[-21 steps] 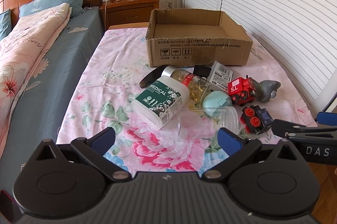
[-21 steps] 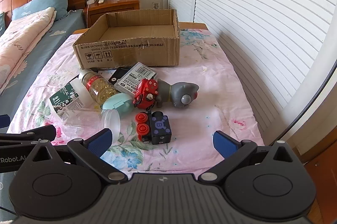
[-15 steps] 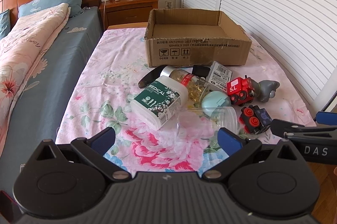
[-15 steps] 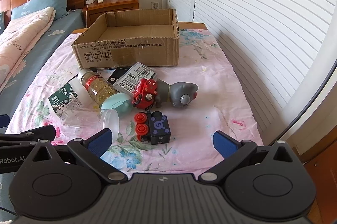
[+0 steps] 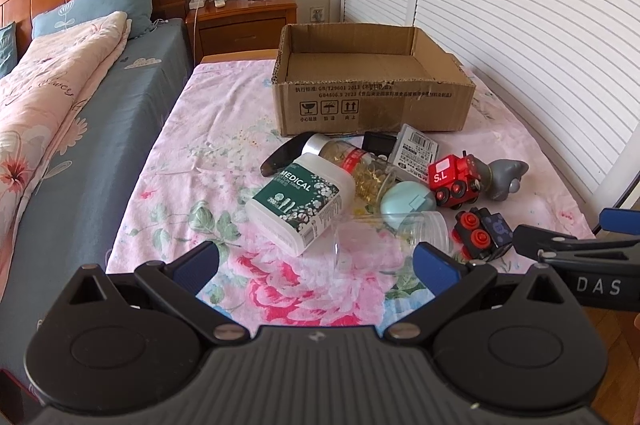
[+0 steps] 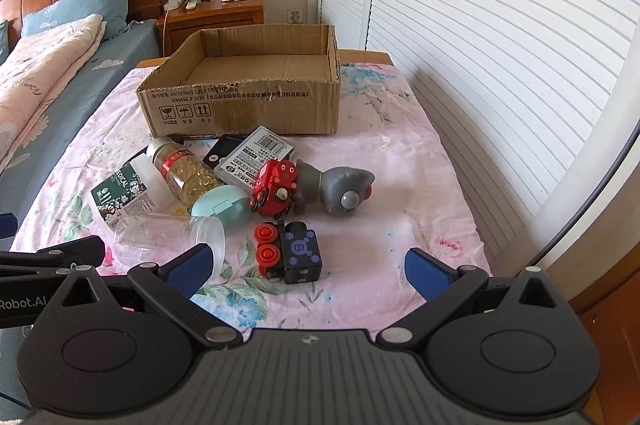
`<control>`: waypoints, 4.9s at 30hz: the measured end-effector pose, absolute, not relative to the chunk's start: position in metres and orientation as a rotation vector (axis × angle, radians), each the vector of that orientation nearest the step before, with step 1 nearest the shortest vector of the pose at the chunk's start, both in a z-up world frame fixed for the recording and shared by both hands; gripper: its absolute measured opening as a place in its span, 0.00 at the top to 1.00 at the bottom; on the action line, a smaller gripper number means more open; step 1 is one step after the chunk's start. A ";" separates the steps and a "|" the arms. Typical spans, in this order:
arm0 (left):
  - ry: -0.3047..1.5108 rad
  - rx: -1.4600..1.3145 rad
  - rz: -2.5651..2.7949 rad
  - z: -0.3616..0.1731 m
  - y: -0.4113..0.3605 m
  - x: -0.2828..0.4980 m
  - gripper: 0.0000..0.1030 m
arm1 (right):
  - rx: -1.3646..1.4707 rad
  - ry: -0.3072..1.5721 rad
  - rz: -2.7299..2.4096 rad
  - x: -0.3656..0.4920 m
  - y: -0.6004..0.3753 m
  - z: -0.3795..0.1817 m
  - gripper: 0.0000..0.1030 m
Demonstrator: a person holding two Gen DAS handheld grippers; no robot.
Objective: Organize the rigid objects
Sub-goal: 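Move the right tool toward the blue block while the left tool approaches the clear jar, then close the right tool on the red-wheeled block while the left tool grasps the clear jar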
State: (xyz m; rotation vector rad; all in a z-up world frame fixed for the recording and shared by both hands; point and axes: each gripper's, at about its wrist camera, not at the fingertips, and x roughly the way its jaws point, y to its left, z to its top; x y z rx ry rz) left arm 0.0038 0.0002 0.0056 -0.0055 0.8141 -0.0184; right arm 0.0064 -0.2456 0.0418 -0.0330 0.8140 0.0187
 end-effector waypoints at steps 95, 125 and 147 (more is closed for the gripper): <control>0.889 0.175 -0.396 -0.058 -0.043 0.057 0.13 | -0.142 0.737 0.287 0.037 -0.284 -0.055 0.00; 0.886 0.188 -0.401 -0.064 -0.028 0.049 0.12 | -0.181 0.720 0.347 0.052 -0.253 -0.047 0.41; 0.896 0.177 -0.410 -0.067 -0.026 0.049 0.12 | -0.177 0.803 0.355 0.050 -0.261 -0.051 0.00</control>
